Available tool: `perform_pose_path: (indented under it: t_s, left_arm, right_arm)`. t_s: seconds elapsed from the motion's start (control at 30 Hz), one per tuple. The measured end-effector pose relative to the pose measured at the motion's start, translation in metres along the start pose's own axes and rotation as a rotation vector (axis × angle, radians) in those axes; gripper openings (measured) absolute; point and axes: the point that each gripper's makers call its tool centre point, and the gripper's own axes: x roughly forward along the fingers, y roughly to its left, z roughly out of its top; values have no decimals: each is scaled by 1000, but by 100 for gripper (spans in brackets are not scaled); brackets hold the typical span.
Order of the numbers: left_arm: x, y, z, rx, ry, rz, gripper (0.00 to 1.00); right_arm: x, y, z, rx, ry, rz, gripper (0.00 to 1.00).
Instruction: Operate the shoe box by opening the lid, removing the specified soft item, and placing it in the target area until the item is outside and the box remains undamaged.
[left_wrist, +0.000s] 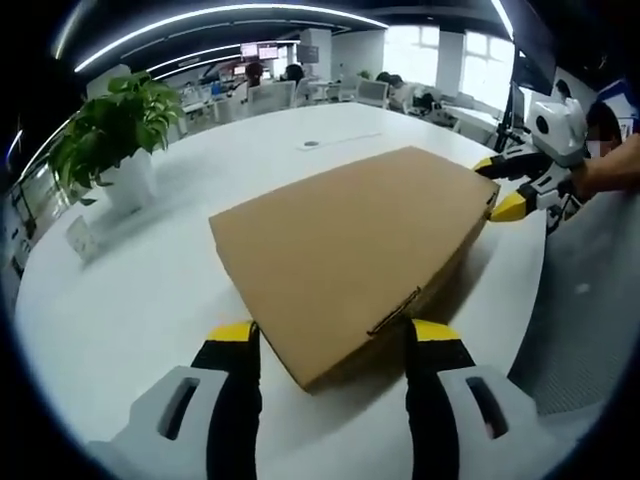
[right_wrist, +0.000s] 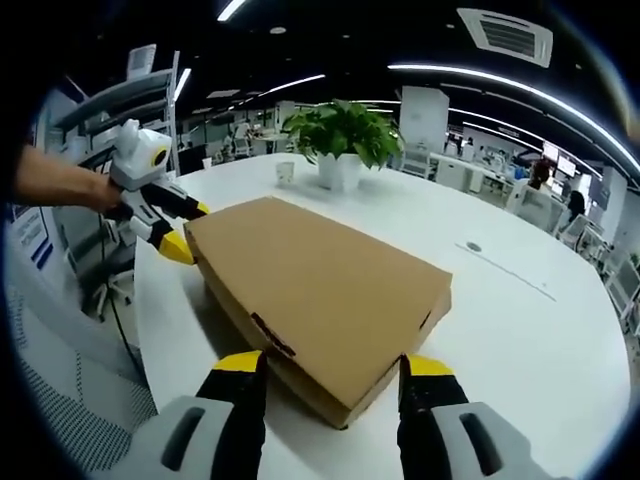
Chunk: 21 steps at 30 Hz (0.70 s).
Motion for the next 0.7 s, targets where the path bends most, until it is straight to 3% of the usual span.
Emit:
perform_pose_path:
  t_s: [0.7]
  left_arm:
    - [-20, -2, 28, -8, -40, -4, 59]
  right_arm:
    - [-18, 1, 27, -42, -30, 46, 54]
